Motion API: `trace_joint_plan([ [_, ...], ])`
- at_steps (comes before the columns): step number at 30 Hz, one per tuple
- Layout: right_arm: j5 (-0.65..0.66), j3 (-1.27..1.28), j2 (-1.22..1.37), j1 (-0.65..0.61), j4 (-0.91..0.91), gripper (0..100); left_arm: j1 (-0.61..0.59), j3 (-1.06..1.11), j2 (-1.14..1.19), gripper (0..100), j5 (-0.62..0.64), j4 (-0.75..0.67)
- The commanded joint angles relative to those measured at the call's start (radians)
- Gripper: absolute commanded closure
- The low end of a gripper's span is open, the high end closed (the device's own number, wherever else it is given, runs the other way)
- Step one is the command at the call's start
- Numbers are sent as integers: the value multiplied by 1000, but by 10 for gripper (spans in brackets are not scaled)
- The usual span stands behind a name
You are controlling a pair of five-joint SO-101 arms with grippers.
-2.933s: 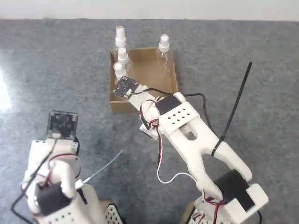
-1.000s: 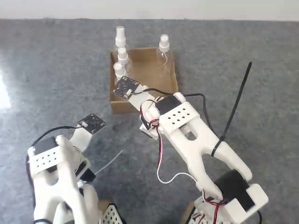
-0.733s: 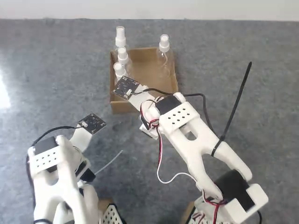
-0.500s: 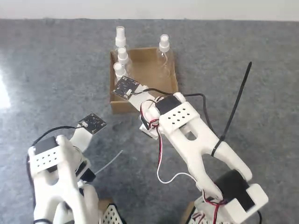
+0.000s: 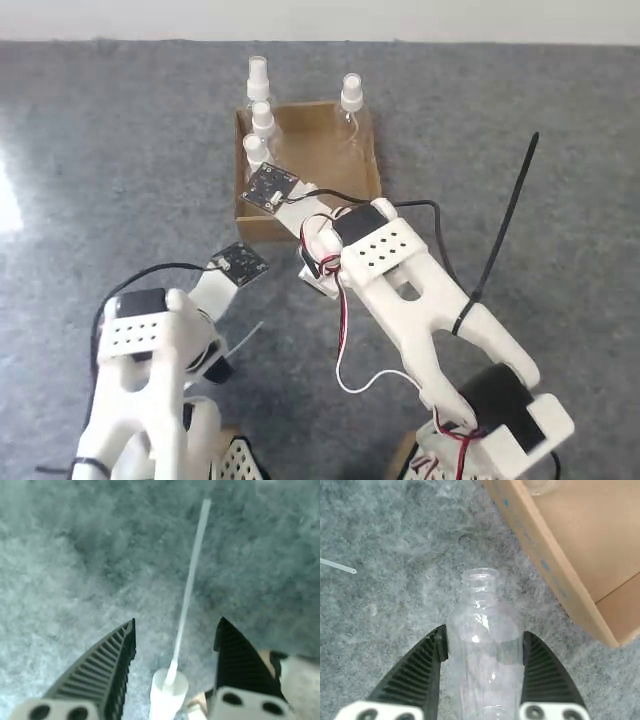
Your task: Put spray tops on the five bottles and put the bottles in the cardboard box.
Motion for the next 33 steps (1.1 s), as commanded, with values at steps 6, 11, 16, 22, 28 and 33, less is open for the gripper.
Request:
trace_joint_plan([
  [6, -6, -5, -53, 18, -15, 915, 11, 41, 3, 870, 32, -104],
  [11, -6, -5, -53, 18, -15, 915, 11, 41, 3, 908, 31, -104],
  [16, -6, -5, -53, 18, -13, 915, -2, 41, 3, 962, 35, -138],
  [22, -6, -5, -53, 18, -13, 915, -132, 33, 3, 972, 75, -235],
  [28, -6, -5, -53, 18, -13, 915, -242, -15, 3, 973, 78, -252],
  [33, -6, -5, -53, 18, -15, 915, -330, -71, 3, 973, 137, -252],
])
